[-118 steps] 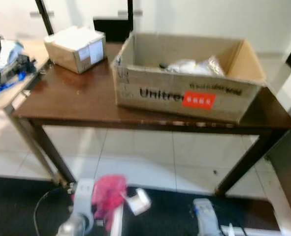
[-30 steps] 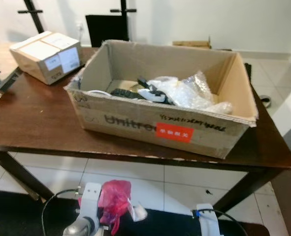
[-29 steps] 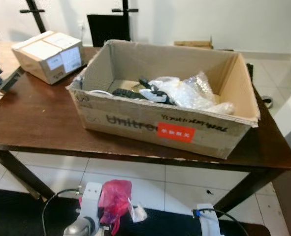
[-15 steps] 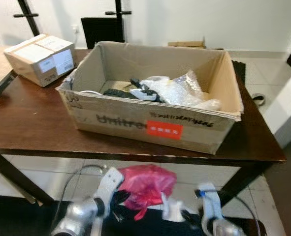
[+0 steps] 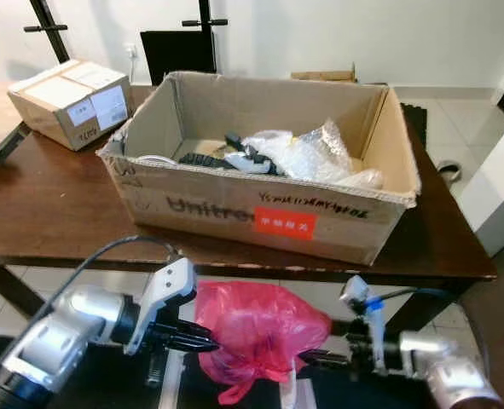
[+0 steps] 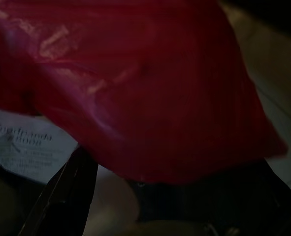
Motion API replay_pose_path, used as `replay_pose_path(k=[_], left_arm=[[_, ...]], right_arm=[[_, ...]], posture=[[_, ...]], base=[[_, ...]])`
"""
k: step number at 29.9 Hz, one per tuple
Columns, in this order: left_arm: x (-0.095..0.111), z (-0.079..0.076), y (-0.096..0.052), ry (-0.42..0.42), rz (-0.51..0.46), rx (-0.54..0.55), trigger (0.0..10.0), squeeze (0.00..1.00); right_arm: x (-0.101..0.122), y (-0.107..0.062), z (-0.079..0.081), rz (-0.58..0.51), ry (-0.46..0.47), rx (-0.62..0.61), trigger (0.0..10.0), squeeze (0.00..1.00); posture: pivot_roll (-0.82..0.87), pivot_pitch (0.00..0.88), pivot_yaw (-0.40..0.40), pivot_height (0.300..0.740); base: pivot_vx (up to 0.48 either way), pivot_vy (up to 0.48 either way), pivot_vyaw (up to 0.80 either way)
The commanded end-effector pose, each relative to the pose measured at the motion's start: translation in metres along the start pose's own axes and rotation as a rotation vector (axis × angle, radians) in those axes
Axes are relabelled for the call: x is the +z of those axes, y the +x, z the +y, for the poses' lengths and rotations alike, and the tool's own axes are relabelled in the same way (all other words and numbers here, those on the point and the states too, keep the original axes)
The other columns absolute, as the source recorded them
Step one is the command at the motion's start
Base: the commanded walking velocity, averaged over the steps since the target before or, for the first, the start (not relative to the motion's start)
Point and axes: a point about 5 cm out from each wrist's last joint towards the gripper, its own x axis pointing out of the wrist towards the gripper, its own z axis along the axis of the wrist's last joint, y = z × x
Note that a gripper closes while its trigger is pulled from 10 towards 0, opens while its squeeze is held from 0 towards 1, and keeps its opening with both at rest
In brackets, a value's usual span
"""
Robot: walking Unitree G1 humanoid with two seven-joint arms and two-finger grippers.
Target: Picking trash to rubbish bin
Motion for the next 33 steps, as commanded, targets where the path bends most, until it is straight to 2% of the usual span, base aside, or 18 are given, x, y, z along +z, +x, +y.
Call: replay_pose_path(k=[1, 2, 5, 6, 7, 8, 10, 11, 12, 15, 17, 19, 26, 27, 29, 30, 31, 33], left_arm=[[0.010, -0.012, -0.002, 0.006, 0.013, -0.102, 10.0, 0.00], [0.018, -0.015, -0.004, 0.033, 0.026, -0.125, 10.0, 0.00], [0.020, -0.014, -0.006, 0.052, 0.068, -0.112, 10.0, 0.00], [0.019, -0.011, -0.010, 0.074, 0.123, -0.076, 10.0, 0.00], [0.019, -0.011, -0.010, 0.074, 0.123, -0.076, 10.0, 0.00], [0.018, -0.009, -0.012, 0.085, 0.159, -0.049, 10.0, 0.00], [0.021, -0.006, -0.014, 0.090, 0.153, -0.026, 10.0, 0.00], [0.021, -0.006, -0.014, 0.090, 0.153, -0.026, 10.0, 0.00], [0.025, -0.006, -0.016, 0.072, 0.129, -0.019, 10.0, 0.00], [0.025, -0.004, -0.020, 0.075, 0.153, 0.005, 10.0, 0.00], [0.023, -0.004, -0.026, 0.065, 0.177, 0.030, 10.0, 0.00], [0.024, -0.005, -0.031, 0.052, 0.183, 0.044, 10.0, 0.00], [0.039, -0.007, -0.044, 0.086, 0.181, 0.043, 10.0, 0.00], [0.055, -0.008, -0.050, 0.112, 0.129, 0.034, 10.0, 0.00], [0.061, -0.008, -0.052, 0.122, 0.108, 0.030, 10.0, 0.00], [0.085, -0.009, -0.061, 0.170, 0.005, 0.016, 10.0, 0.00], [0.095, -0.009, -0.065, 0.190, -0.036, 0.011, 10.0, 0.00], [0.102, -0.010, -0.068, 0.206, -0.065, 0.008, 10.0, 0.00]], right_arm=[[0.008, -0.005, 0.001, -0.026, -0.009, 0.015, 10.0, 0.00], [0.012, -0.012, -0.004, -0.009, -0.041, -0.020, 10.0, 0.00], [0.011, -0.020, -0.009, 0.037, -0.055, -0.052, 10.0, 0.00], [0.001, -0.031, -0.016, 0.164, -0.090, -0.116, 10.0, 0.00], [0.001, -0.031, -0.016, 0.164, -0.090, -0.116, 10.0, 0.00], [-0.009, -0.039, -0.019, 0.273, -0.129, -0.158, 10.0, 0.00], [-0.025, -0.048, -0.025, 0.398, -0.151, -0.220, 10.0, 0.00], [-0.025, -0.048, -0.025, 0.398, -0.151, -0.220, 10.0, 0.00], [-0.037, -0.054, -0.026, 0.480, -0.182, -0.250, 10.0, 0.00], [-0.036, -0.054, -0.033, 0.432, -0.188, -0.349, 10.0, 0.00], [-0.030, -0.055, -0.038, 0.338, -0.136, -0.428, 10.0, 0.00], [-0.027, -0.057, -0.039, 0.275, -0.095, -0.442, 10.0, 0.00], [-0.032, -0.065, -0.039, 0.292, -0.082, -0.428, 10.0, 0.00], [-0.034, -0.065, -0.038, 0.303, -0.081, -0.407, 10.0, 0.00], [-0.035, -0.065, -0.037, 0.303, -0.080, -0.399, 10.0, 0.00], [-0.034, -0.061, -0.035, 0.282, -0.069, -0.370, 10.0, 0.00], [-0.033, -0.059, -0.034, 0.269, -0.064, -0.359, 10.0, 0.00], [-0.032, -0.058, -0.033, 0.259, -0.061, -0.350, 10.0, 0.00]], posture=[[-0.07, 0.115, 0.054, 0.740], [-0.07, 0.115, 0.054, 0.740], [-0.07, 0.115, 0.054, 0.740], [-0.07, 0.116, 0.058, 0.740], [-0.07, 0.116, 0.058, 0.740], [-0.07, 0.116, 0.058, 0.740], [-0.07, 0.116, 0.058, 0.740], [-0.07, 0.116, 0.058, 0.740], [-0.07, 0.117, 0.056, 0.740], [-0.06, 0.117, 0.054, 0.740], [-0.06, 0.118, 0.056, 0.740], [-0.06, 0.119, 0.056, 0.740], [-0.06, 0.119, 0.053, 0.740], [-0.06, 0.116, 0.051, 0.740], [-0.06, 0.116, 0.051, 0.740], [-0.06, 0.112, 0.051, 0.740], [-0.06, 0.111, 0.051, 0.740], [-0.06, 0.111, 0.051, 0.740]], base=[[0.000, 0.000, 0.00], [0.000, 0.000, 0.00], [0.000, 0.000, 0.00], [0.000, 0.000, 0.00], [0.000, 0.000, 0.00], [0.000, 0.000, 0.00], [0.000, 0.000, 0.00], [0.000, 0.000, 0.00], [0.000, 0.000, 0.00], [0.000, 0.000, 0.00], [0.000, 0.000, 0.00], [0.000, 0.000, 0.00], [0.000, 0.000, 0.00], [0.000, 0.000, 0.00], [0.000, 0.000, 0.00], [0.000, 0.000, 0.00], [0.000, 0.000, 0.00], [0.000, 0.000, 0.00]])
